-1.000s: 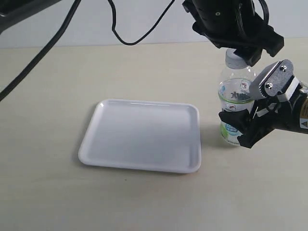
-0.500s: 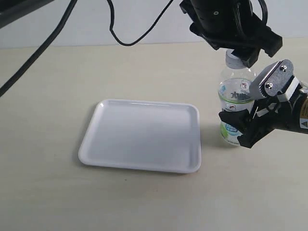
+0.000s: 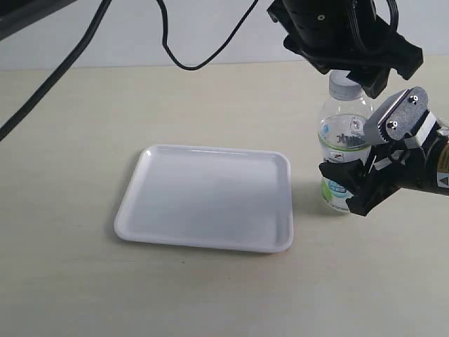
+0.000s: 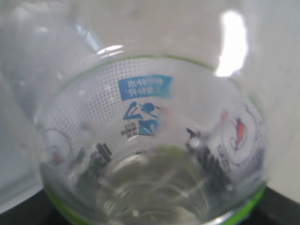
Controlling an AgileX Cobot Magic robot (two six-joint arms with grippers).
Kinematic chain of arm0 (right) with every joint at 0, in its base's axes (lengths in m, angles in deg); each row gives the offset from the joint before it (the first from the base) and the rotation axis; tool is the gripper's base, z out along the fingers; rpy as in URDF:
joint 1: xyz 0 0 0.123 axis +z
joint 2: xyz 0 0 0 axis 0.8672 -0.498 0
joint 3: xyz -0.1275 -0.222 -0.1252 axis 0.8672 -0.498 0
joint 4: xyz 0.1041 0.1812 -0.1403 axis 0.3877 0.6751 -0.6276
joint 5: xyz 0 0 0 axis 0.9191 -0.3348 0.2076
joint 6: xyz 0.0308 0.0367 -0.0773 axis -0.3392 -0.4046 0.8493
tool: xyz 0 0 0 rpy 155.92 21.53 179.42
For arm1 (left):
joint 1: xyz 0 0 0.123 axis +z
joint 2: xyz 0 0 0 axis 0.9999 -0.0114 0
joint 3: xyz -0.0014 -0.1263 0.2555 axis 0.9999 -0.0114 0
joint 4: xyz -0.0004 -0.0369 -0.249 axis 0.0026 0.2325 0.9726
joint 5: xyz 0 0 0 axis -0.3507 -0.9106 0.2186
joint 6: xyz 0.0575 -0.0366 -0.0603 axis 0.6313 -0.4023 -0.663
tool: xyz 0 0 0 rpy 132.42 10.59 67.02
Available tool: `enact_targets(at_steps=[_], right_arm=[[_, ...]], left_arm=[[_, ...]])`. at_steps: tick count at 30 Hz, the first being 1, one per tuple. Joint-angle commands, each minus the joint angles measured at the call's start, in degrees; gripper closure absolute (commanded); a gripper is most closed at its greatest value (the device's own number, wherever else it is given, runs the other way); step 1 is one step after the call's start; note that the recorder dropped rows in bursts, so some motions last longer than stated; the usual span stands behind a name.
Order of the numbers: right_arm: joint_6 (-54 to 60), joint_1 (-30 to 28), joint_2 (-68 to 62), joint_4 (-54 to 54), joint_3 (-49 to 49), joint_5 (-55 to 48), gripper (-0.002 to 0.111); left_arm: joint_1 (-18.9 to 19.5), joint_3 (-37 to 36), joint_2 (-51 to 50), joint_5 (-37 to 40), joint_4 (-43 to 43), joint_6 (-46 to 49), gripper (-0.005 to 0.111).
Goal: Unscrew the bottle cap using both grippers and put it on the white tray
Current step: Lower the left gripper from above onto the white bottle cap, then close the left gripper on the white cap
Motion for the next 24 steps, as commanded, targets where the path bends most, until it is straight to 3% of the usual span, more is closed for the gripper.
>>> enact_targets(at_steps=[1, 6, 12, 17, 19, 22, 24], right_arm=[[-0.2, -0.3, 0.1, -1.2, -0.2, -2.8, 0.108], [-0.2, -0.3, 0.1, -1.2, -0.2, -2.8, 0.108], [-0.2, -0.3, 0.1, -1.2, -0.2, -2.8, 0.108], [-0.2, -0.3, 0.1, -1.2, -0.2, -2.8, 0.108], [-0.2, -0.3, 0.1, -1.4, -0.2, -2.8, 0.108], [-0.2, -0.3, 0.1, -1.4, -0.2, -2.8, 0.108], [-0.2, -0.3, 0.1, -1.4, -0.2, -2.8, 0.108]], left_arm=[[0.0, 0.1, 0.7, -0.4, 0.6, -0.4, 0.041], [0.0, 0.1, 0.7, -0.3, 0.6, -0.4, 0.042], [0.0, 0.1, 0.7, -0.2, 0.6, -0.5, 0.066], [0.0, 0.1, 0.7, 0.0, 0.6, -0.9, 0.071], [0.0, 0.1, 0.7, 0.0, 0.6, -1.9, 0.078], [0.0, 0.1, 0.7, -0.1, 0.6, -2.0, 0.104], [0.0, 0.1, 0.7, -0.1, 0.6, -2.5, 0.107]])
